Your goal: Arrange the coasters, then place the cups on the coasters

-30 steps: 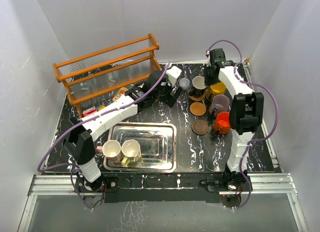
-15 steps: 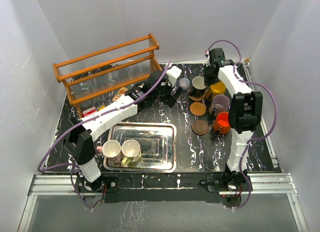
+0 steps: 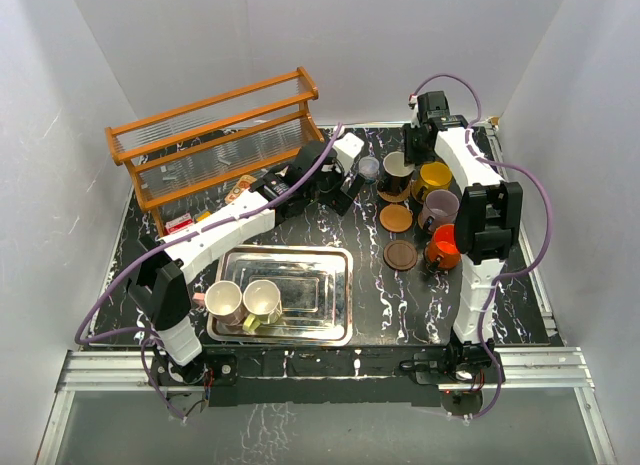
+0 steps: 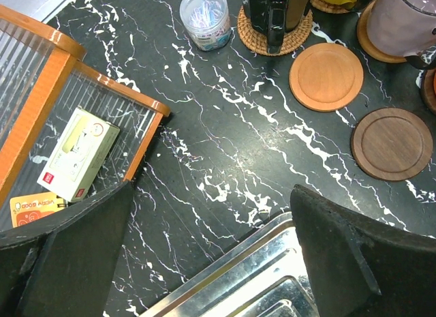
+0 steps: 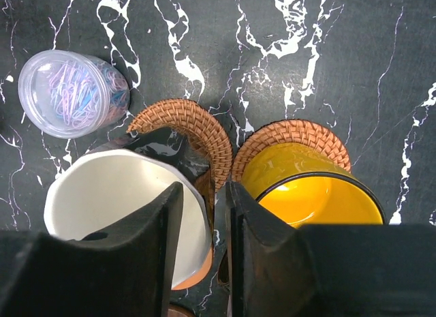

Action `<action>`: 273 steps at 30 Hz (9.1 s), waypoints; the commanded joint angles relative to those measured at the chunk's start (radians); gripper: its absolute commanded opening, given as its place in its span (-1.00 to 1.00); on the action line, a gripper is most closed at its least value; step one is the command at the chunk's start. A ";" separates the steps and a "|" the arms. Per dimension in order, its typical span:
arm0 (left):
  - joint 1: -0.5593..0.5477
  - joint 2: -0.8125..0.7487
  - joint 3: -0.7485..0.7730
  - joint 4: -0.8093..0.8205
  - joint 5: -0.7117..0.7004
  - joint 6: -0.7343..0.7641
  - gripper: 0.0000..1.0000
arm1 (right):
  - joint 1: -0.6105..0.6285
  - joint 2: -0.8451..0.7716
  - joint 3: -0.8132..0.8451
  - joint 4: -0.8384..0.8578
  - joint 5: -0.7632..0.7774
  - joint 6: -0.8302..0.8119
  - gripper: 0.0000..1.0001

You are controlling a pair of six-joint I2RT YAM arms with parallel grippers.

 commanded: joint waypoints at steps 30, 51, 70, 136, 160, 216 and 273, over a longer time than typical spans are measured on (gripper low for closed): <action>0.219 -0.434 -0.189 -0.800 0.489 0.392 0.96 | -0.005 -0.718 -0.571 0.244 -0.376 -0.323 0.78; 0.227 -0.341 -0.405 -0.764 0.443 0.376 0.06 | -0.007 -0.838 -0.725 0.263 -0.368 -0.341 0.84; 0.213 -0.257 -0.441 -0.697 0.514 0.356 -0.54 | -0.007 -0.824 -0.734 0.278 -0.371 -0.336 0.84; 0.027 0.216 0.411 -0.160 0.009 -0.053 -1.00 | 0.223 -0.701 -0.772 0.624 -0.152 0.091 0.08; 0.021 0.160 0.346 -0.080 0.069 -0.089 -0.85 | 0.223 -0.634 -0.759 0.596 -0.065 0.084 -0.48; 0.022 0.030 0.112 -0.014 0.189 0.072 -0.04 | 0.123 -0.741 -0.801 0.546 -0.010 0.162 -1.00; 0.022 0.044 0.106 -0.024 0.219 0.071 0.03 | -0.050 -0.598 -0.777 0.493 -0.166 0.258 -0.98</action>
